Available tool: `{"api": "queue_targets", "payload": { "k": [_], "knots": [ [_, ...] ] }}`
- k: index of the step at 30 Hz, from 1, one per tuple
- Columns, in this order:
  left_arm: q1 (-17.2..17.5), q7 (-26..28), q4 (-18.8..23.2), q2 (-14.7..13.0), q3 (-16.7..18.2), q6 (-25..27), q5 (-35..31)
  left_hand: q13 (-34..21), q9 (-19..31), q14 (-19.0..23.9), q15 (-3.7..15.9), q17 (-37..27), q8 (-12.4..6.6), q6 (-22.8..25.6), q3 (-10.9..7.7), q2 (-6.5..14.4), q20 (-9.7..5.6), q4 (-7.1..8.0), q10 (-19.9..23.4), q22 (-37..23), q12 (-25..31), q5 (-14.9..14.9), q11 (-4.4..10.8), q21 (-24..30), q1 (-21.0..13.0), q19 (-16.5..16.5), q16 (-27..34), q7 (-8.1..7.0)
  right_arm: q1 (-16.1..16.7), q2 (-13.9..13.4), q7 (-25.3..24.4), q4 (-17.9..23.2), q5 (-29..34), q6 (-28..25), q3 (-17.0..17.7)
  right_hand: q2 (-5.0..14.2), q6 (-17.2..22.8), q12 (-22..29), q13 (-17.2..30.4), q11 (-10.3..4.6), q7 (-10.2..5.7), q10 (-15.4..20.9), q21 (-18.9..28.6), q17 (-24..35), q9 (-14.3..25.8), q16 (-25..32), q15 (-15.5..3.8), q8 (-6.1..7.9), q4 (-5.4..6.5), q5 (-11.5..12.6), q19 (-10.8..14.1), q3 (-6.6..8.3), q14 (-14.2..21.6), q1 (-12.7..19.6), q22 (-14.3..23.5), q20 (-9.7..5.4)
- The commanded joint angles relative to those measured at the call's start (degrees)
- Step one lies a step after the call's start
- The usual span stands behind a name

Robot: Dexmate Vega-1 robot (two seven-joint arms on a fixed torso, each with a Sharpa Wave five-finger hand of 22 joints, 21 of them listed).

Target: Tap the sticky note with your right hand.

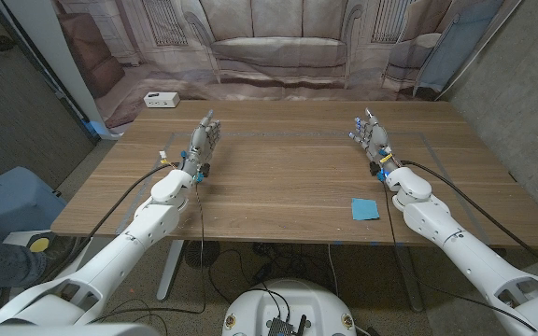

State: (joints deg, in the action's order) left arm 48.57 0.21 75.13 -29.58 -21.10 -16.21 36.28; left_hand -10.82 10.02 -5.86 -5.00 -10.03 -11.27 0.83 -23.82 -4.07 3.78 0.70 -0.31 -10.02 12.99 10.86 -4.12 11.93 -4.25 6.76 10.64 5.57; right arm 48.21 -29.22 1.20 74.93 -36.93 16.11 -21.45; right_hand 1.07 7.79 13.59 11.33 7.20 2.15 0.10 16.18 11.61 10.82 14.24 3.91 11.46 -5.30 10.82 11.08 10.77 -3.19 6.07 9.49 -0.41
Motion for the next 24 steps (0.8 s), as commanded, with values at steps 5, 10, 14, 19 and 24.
{"api": "queue_targets", "payload": {
  "k": [5,10,14,19,24],
  "knots": [
    [1.5,2.2,3.8,-2.1,0.9,1.0,-1.1,-0.1,0.1,0.2,-0.01,-0.1,-0.5,0.7,-0.38,0.0,0.01,-0.29,0.9,-0.2,0.5,0.4,-0.5,0.2,-0.5,0.5,0.5,0.51,1.7,-0.7,-1.3,2.5,1.1,1.2,0.3,0.17,0.3,0.2,0.1,0.5,0.01,0.2,0.1,0.2,0.2,0.3,0.41,0.16,-0.1,0.3,0.6,0.43,0.0,0.5,0.2,-0.08],
    [2.2,3.8,5.9,-3.1,1.3,1.7,-1.9,-0.1,0.1,1.2,-0.41,-0.1,-0.58,1.5,-0.43,0.2,0.39,-0.51,1.9,-0.2,0.7,0.3,-0.71,0.2,-0.7,0.2,0.7,0.52,1.9,-1.1,0.6,2.4,0.6,2.7,0.6,0.23,0.3,0.2,0.1,0.52,0.16,0.4,0.1,0.2,0.2,0.3,0.37,0.17,-0.13,0.3,0.7,0.46,0.2,0.6,0.2,-0.06],
    [2.6,4.0,6.8,-3.2,2.0,1.4,-1.2,-0.1,0.1,3.3,-0.69,-0.1,-0.69,3.0,-0.44,0.5,0.81,-0.91,4.0,-0.2,1.2,0.2,-0.78,0.6,-1.0,-1.7,1.0,0.64,1.9,-1.7,1.9,2.4,0.2,3.3,0.9,0.32,0.4,0.1,0.1,0.53,0.35,0.5,0.0,0.2,0.2,0.3,0.41,0.16,-0.15,0.3,1.0,0.51,0.3,0.6,0.2,-0.07],
    [3.4,4.8,9.0,-3.8,2.2,0.9,-2.2,-0.1,0.1,4.2,-0.55,-0.1,-0.7,3.7,-0.44,0.6,0.85,-1.11,4.8,-0.2,1.3,0.1,-0.79,0.7,-1.2,-2.4,1.1,0.6,2.9,-2.2,3.4,2.1,-0.9,5.3,2.0,0.37,0.4,0.1,0.1,0.6,0.55,0.7,-0.1,0.3,0.2,0.2,0.43,0.14,-0.18,0.3,1.1,0.53,0.4,0.6,0.2,-0.07],
    [5.5,6.4,13.0,-2.9,2.7,1.0,-0.9,-0.1,0.2,7.0,-0.82,-0.1,-0.99,6.1,-0.32,0.7,1.0,-1.63,7.2,-0.2,1.8,0.0,-1.14,1.3,-1.4,-5.3,1.5,0.75,5.3,-3.6,5.2,3.2,-2.9,6.9,3.8,0.49,1.1,0.1,0.1,0.64,0.62,0.9,-0.3,0.3,0.2,0.1,0.3,0.38,-0.2,0.3,1.1,0.58,0.4,0.6,0.2,-0.42]
  ]
}}
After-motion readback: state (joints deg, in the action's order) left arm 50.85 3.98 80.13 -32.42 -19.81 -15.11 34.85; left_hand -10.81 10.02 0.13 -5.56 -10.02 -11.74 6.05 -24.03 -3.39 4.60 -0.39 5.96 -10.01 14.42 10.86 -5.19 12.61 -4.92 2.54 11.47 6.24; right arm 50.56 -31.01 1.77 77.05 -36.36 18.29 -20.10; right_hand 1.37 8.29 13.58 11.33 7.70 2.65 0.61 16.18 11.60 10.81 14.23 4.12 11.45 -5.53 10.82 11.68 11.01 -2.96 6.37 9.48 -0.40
